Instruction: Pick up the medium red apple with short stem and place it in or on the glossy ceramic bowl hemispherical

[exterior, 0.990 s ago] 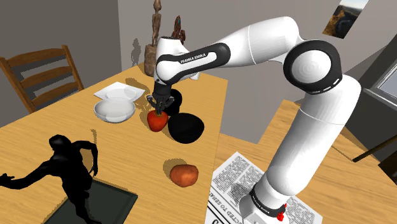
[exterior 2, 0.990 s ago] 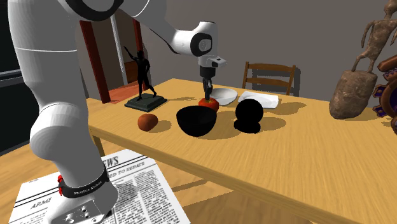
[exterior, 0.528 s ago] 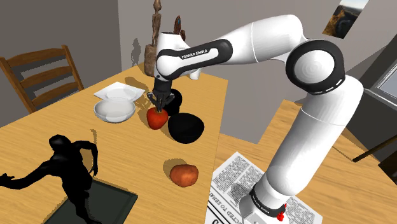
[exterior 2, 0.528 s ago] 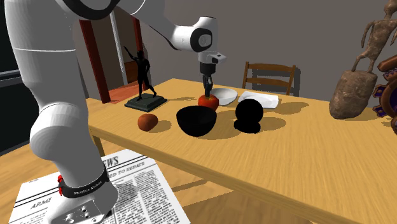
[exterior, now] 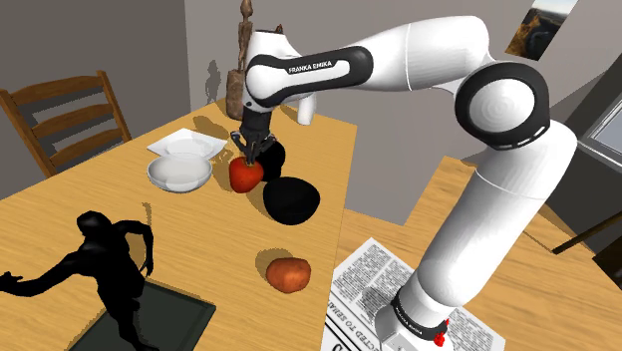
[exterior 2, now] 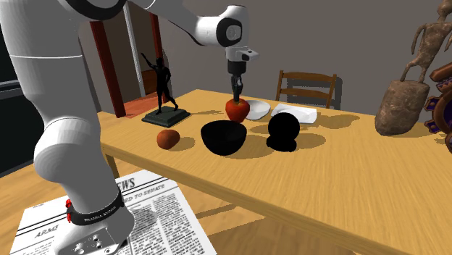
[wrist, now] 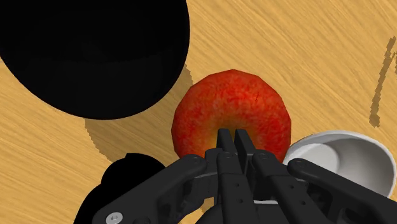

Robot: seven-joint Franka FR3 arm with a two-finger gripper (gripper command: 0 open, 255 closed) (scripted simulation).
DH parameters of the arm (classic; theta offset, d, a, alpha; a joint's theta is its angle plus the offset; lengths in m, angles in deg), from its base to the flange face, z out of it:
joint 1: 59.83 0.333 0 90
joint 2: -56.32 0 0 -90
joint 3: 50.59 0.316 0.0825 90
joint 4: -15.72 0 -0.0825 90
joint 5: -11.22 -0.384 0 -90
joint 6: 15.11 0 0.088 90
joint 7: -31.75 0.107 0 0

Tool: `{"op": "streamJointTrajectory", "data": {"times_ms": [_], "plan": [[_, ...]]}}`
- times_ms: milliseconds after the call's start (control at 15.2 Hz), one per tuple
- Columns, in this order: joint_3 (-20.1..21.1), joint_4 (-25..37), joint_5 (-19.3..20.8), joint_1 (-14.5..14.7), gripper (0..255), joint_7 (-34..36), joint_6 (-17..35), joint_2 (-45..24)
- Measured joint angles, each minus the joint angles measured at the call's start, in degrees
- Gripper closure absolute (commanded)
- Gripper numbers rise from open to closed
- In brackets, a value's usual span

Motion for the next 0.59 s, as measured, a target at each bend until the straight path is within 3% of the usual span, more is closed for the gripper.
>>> {"op": "streamJointTrajectory", "data": {"times_ms": [594], "plan": [[0.00,5.35,-0.40,-0.08,255,-0.19,-6.59,1.29]]}}
